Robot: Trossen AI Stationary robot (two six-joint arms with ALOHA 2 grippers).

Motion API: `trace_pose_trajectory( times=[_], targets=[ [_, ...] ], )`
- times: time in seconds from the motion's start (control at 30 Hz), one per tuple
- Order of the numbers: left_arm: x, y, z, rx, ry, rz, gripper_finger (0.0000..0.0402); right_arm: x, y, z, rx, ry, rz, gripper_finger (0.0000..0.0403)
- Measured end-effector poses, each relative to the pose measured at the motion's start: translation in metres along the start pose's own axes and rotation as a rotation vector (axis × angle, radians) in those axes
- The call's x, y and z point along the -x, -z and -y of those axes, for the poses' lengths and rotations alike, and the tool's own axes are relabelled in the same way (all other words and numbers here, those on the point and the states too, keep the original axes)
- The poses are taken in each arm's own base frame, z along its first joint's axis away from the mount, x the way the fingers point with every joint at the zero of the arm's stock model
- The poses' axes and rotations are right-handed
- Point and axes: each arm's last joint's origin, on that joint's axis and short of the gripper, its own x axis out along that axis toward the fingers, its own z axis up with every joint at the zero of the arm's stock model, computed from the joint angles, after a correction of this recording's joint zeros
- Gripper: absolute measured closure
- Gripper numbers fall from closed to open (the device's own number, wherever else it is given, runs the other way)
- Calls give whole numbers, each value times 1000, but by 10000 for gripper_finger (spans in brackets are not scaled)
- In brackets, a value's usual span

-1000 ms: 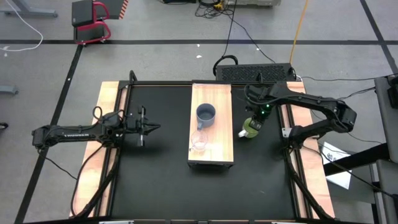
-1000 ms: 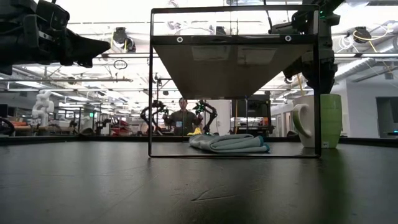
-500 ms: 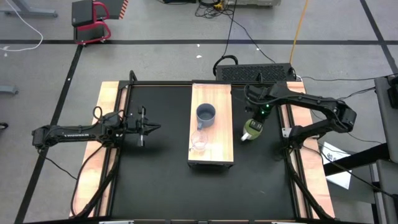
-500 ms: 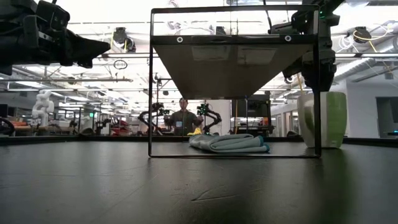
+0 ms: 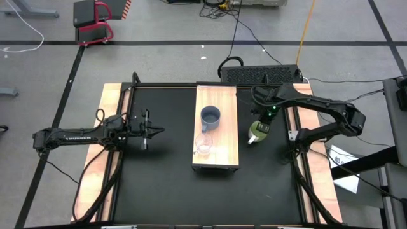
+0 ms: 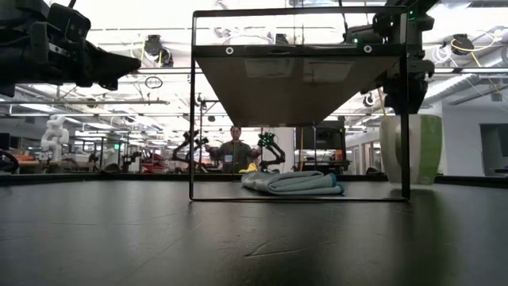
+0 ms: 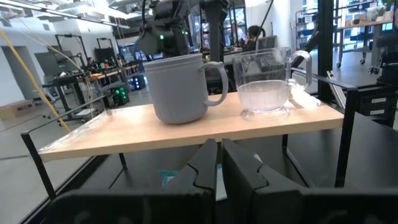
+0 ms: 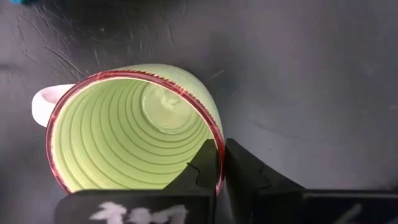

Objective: Stack small to large cups/mugs on shelf
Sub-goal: Put the green mug on the shelf

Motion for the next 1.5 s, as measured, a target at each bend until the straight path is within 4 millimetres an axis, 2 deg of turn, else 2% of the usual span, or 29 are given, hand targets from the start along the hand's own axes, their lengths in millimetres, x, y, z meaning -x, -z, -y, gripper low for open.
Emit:
trace_pose_trajectory(
  times=[0.27, 0.6, 0.83, 1.07, 1.2, 1.5],
  targets=[
    [0, 0, 0, -3, 0, -1, 376, 40, 1, -5, 31, 24, 202, 400],
    [0, 0, 0, 4, 0, 0, 376, 85, 33, -16, 58, 18, 523, 400],
    [0, 0, 0, 4, 0, 0, 376, 78, 55, -29, 68, -20, 600, 400],
    [0, -1, 0, 7, -1, 8, 376, 62, 77, -31, 51, -42, 712, 400],
    [0, -1, 0, 22, -2, 11, 376, 56, 82, -30, 43, -37, 704, 400],
    [0, -1, 0, 41, -1, 10, 376, 61, 87, -27, 55, 85, 751, 400]
  ],
)
